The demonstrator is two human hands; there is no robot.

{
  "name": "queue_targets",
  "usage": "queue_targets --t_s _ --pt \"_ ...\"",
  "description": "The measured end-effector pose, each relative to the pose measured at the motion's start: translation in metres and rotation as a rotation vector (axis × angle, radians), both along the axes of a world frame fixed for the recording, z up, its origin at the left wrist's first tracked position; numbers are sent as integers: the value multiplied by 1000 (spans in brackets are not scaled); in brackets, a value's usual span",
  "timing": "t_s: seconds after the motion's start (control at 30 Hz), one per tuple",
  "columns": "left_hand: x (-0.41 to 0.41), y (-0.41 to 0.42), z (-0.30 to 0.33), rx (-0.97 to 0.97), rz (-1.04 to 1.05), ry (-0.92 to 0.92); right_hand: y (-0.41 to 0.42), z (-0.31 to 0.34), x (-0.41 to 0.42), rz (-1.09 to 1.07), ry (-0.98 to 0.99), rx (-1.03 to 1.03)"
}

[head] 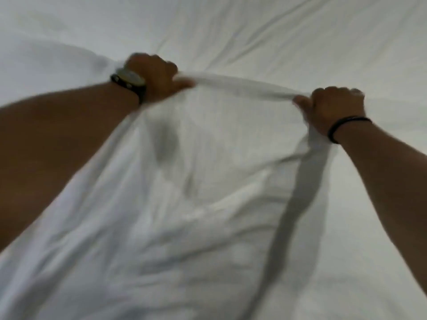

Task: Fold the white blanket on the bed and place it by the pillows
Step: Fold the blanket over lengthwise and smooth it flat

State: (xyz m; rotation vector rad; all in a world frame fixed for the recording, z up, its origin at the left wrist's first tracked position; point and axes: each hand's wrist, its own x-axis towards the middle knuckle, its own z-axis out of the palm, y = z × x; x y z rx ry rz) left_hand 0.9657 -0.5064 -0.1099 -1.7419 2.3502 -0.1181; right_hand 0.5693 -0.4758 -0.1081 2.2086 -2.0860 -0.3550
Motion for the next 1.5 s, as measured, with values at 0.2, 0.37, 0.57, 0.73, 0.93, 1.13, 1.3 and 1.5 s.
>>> queue_targets --t_s 0.2,0.37,0.57,0.73,0.93,1.13,1.3,1.5 --pt "7 -22 -8 38 254 -22 -32 -23 2 -159 -62 -212" --pt "-95 46 -21 -297 133 492 24 -27 70 20 -499 -363" --pt "-189 87 -63 9 115 372 44 -59 -113 -227 -203 -79" --pt "-195 81 -71 28 161 326 10 -43 -251 -529 -142 71" --pt "-195 79 -78 26 179 325 44 -44 -98 -177 -405 -165" --pt "-198 78 -82 1 180 331 89 -64 -165 -284 -276 -94" --pt "-195 78 -76 -10 173 323 108 -50 -232 -633 -233 -43" --pt "-190 77 -62 60 161 235 138 -19 2 -372 -548 -254"
